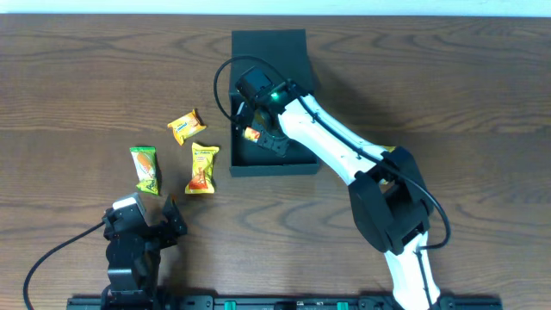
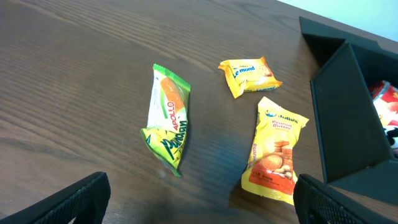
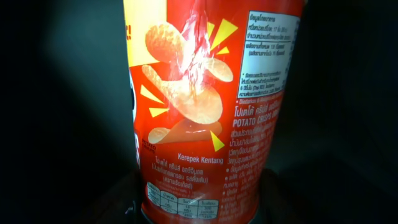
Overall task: Pack container
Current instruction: 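Push the can with the right gripper to lie flat in the box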
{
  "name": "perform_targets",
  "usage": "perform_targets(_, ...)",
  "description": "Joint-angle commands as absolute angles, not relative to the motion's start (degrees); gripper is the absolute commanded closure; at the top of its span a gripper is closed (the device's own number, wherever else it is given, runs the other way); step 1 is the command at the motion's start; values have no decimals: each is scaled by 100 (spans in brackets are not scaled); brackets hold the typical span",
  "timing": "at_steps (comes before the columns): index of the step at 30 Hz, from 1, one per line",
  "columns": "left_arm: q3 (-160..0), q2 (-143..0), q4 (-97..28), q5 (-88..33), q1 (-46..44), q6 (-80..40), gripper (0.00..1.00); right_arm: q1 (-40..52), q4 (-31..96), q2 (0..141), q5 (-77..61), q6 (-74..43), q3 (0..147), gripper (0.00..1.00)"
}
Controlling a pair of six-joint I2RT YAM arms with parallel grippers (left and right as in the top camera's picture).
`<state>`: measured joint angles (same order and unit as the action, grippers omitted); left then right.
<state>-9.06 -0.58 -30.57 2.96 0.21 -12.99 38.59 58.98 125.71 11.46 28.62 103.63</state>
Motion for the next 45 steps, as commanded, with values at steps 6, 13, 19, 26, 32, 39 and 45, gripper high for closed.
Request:
perform_targets(6,-825,-21,-3041,296,-3,-1175,5,3859,5964,12700,1758,2836,10235,49)
perform_targets(13,-825,-21,-3041,296,-3,-1175,5,3894,6104,12698,913,2840,10235,48)
perform_targets(19,-825,-21,-3041,296,-3,-1177,5,3905,6322,12696,128,3142,10237,50)
perform_targets(26,-825,-21,-3041,296,-3,-1177,5,3903,6549,12503,-475,3448,10237,49)
perform_targets(32,-825,-21,-3041,296,-3,-1175,5,3898,6733,12320,-626,3889,10237,44)
perform_targets(39,-825,-21,-3041,296,-3,-1175,5,3898,6845,12311,-611,4327,10237,41)
perform_targets(45,-825,-21,-3041,296,-3,-1177,5,3898,6788,12311,-443,4484,10237,14)
